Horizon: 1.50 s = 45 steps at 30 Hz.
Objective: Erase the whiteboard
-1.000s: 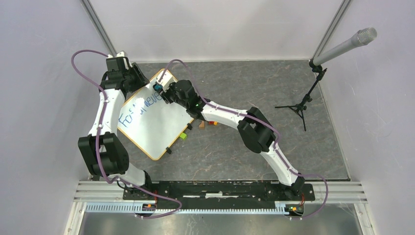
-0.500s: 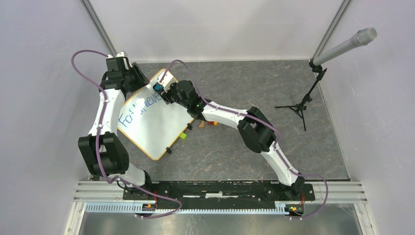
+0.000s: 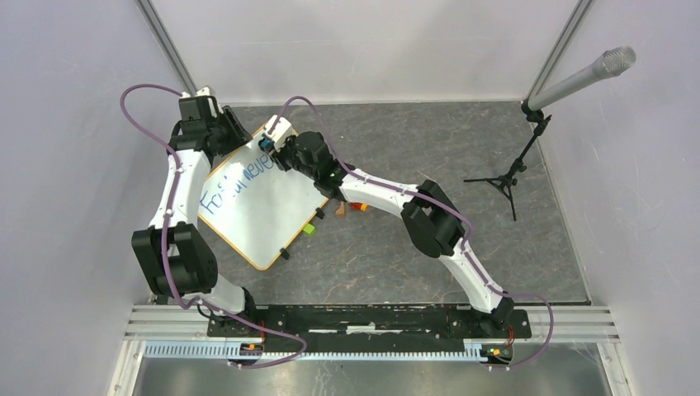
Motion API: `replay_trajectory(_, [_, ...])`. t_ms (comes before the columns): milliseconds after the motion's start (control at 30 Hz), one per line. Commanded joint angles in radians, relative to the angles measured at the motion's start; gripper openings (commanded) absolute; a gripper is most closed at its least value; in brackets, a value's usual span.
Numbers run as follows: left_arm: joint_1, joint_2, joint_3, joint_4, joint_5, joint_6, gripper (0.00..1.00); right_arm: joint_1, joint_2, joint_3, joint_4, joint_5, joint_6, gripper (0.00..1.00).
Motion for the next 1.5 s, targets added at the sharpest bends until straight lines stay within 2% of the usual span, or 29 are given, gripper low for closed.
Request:
replay_trajectory(0, [-0.001,0.014,0.006,-0.029,0.043,-0.007,0.51,-0.002,0.014,0.061,0.01,-0.012,0.012,0.36])
replay_trajectory(367, [-0.001,0.022,0.009,-0.036,0.05,-0.01,0.47,-0.036,-0.027,-0.031,-0.015,0.092,0.054,0.31])
replay_trajectory(500, [-0.001,0.02,0.008,-0.036,0.053,-0.01,0.46,-0.034,-0.039,-0.054,-0.005,0.057,0.044,0.31])
replay_trajectory(867, [-0.001,0.015,0.007,-0.036,0.052,-0.01,0.43,0.126,-0.036,-0.046,0.043,0.012,-0.062,0.31])
replay_trajectory(1033, [-0.001,0.014,0.01,-0.039,0.05,-0.009,0.42,0.165,0.001,0.009,0.048,0.003,-0.064,0.31])
replay_trajectory(1233, [-0.001,0.015,0.011,-0.039,0.053,-0.01,0.42,0.148,0.008,0.017,0.05,0.081,-0.047,0.32])
replay_trajectory(1467, [0.001,0.012,0.01,-0.039,0.055,-0.01,0.42,0.034,-0.03,-0.076,0.058,0.108,0.081,0.32])
